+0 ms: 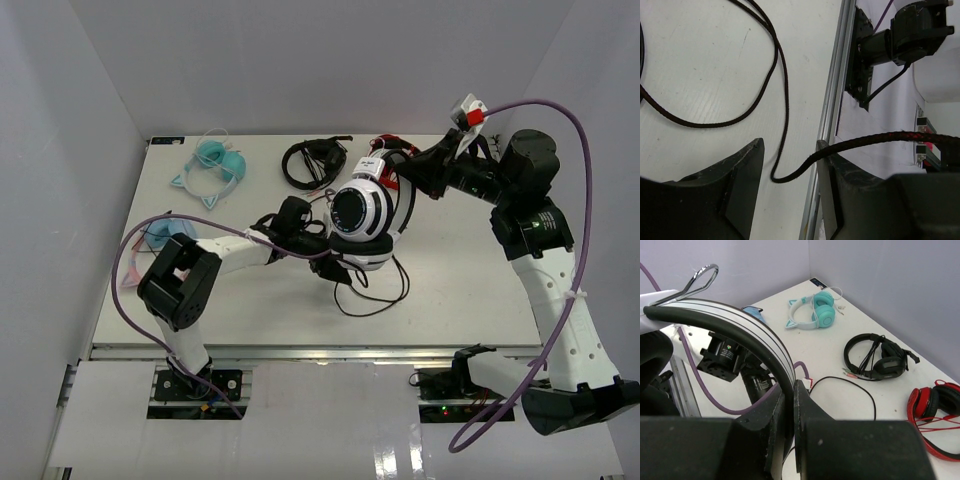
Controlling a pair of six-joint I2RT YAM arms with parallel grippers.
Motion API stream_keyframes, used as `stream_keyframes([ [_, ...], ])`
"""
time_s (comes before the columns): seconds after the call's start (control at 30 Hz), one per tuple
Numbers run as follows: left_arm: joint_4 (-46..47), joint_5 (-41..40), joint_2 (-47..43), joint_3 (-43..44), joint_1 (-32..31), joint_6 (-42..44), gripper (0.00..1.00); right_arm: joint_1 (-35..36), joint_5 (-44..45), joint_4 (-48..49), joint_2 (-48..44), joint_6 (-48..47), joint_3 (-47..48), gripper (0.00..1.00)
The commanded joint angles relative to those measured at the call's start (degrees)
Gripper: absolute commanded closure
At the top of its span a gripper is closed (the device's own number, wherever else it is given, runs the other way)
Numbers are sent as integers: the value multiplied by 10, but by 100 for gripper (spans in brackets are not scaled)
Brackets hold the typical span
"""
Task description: Wrap the headphones
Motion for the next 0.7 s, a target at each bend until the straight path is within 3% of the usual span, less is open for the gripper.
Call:
stream_keyframes([
  [0.0, 96, 1, -30, -24, -15, -3, 42, -11, 0, 42, 3, 65, 32, 92],
  [0.33, 199, -29, 4, -47, -64, -43, 38, -42, 35, 39, 15, 116, 47, 92],
  [0.67, 226, -41, 9, -86, -78, -35, 34, -71, 28, 39, 32, 140, 81, 92],
])
